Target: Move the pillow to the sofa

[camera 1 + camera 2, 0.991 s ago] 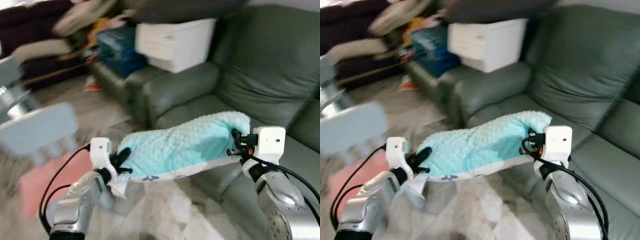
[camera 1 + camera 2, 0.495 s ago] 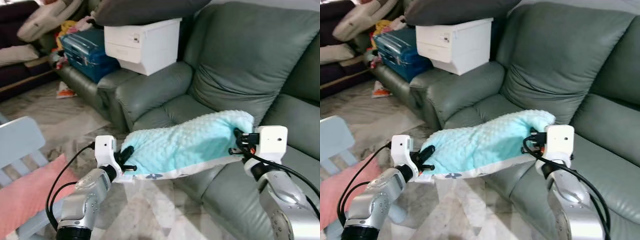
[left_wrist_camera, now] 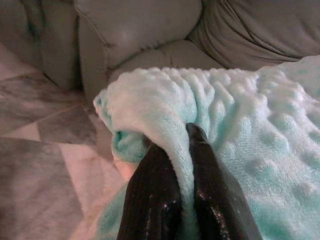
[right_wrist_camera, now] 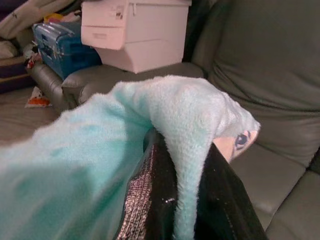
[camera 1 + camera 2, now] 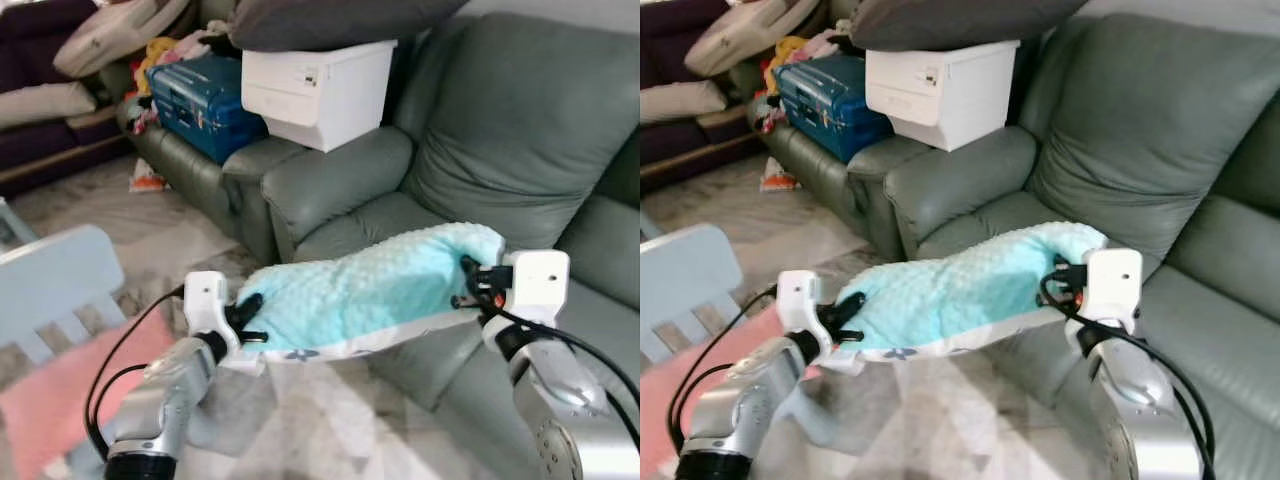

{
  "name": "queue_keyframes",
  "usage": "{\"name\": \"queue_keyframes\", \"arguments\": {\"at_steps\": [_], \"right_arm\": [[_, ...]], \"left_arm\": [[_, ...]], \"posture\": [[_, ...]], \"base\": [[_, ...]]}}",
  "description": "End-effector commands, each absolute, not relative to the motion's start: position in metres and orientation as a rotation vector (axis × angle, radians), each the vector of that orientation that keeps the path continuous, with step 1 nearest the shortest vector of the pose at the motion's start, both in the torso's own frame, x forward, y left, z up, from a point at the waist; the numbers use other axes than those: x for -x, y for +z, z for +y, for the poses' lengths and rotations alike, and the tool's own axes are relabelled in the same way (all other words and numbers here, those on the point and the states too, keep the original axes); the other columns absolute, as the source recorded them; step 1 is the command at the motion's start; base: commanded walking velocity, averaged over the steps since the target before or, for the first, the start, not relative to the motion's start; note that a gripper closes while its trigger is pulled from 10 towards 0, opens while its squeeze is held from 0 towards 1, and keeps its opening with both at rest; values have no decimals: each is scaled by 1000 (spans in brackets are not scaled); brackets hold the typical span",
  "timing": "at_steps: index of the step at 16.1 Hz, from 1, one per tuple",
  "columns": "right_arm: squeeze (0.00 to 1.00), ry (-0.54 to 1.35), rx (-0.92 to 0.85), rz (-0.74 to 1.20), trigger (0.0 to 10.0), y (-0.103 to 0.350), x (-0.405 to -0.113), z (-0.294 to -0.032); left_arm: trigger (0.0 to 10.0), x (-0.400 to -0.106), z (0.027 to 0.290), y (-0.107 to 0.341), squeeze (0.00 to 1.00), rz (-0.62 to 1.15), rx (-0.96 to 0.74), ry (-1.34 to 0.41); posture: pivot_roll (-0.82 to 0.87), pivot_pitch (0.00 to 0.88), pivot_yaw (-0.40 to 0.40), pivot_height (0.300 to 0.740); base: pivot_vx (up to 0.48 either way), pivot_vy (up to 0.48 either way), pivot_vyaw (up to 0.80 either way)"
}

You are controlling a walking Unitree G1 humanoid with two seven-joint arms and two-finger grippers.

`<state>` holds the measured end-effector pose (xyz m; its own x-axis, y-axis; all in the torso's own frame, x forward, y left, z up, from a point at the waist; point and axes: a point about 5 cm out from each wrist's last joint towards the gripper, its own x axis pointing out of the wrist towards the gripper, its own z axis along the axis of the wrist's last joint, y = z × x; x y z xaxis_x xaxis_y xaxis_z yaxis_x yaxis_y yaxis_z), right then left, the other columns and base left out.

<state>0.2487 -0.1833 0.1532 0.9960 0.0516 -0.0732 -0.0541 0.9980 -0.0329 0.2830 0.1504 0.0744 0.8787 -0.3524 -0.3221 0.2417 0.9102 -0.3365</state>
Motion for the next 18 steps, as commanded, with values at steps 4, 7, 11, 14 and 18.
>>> {"name": "queue_keyframes", "arguments": {"at_steps": [4, 7, 11, 14, 18], "right_arm": [[0, 43, 44, 53, 10000, 158, -249, -186], [0, 41, 45, 58, 10000, 157, -249, -186], [0, 44, 47, 62, 10000, 157, -250, -186], [0, 47, 51, 63, 10000, 157, -251, -186], [0, 47, 57, 65, 10000, 156, -251, -187]], "left_arm": [[10000, -284, 141, 78, 0, 390, 286, -378], [10000, -281, 137, 77, 0, 406, 289, -404], [10000, -279, 134, 75, 0, 422, 293, -419], [10000, -279, 134, 74, 0, 425, 295, -425], [10000, -280, 132, 75, 0, 406, 278, -424]], "posture": [[-237, 0, 54, 740], [-237, 0, 54, 740], [-237, 0, 51, 740], [-238, 0, 49, 740], [-240, 0, 49, 740]], "base": [[0, 480, 0], [0, 480, 0], [0, 480, 0], [0, 480, 0], [0, 360, 0]]}}
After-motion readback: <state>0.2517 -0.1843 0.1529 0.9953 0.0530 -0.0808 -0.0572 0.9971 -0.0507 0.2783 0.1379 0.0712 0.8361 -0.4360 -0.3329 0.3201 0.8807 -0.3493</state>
